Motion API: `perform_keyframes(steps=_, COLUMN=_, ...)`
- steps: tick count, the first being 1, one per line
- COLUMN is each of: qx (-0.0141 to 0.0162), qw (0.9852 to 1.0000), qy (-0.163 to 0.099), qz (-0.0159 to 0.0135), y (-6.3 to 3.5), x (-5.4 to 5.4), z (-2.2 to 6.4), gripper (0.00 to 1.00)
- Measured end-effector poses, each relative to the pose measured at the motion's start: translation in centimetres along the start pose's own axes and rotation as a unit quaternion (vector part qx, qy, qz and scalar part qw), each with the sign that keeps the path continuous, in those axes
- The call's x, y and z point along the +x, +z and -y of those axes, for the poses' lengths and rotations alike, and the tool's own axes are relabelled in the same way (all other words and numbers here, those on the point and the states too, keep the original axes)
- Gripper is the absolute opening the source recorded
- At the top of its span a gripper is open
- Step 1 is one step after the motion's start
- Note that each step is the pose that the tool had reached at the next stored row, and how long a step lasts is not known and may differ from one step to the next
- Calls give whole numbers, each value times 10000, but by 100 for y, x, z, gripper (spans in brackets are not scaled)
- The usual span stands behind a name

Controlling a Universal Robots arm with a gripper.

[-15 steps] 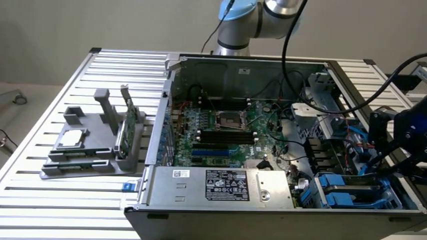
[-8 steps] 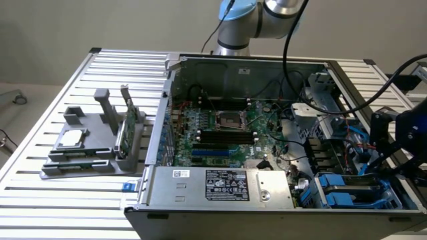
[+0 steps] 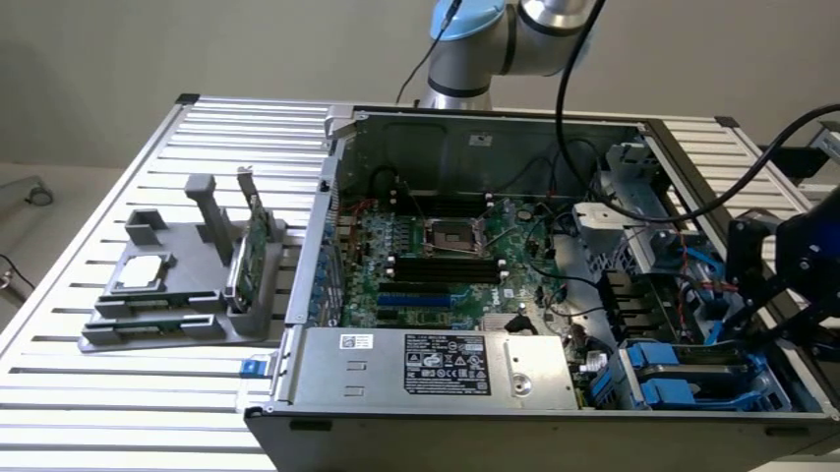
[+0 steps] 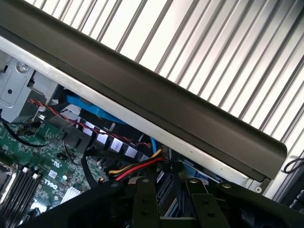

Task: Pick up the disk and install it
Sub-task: 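Insert the first disk wire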

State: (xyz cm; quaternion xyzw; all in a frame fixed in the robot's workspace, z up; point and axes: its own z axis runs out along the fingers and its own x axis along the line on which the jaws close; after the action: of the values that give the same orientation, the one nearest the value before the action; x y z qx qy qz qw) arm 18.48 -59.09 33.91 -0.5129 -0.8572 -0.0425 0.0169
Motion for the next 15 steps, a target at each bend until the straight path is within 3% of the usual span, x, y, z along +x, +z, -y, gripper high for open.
perform_keyframes(steps=15, qx=0, qw=10000, qy=-2, qz=0, y=11, x=74, z=-44, gripper=29)
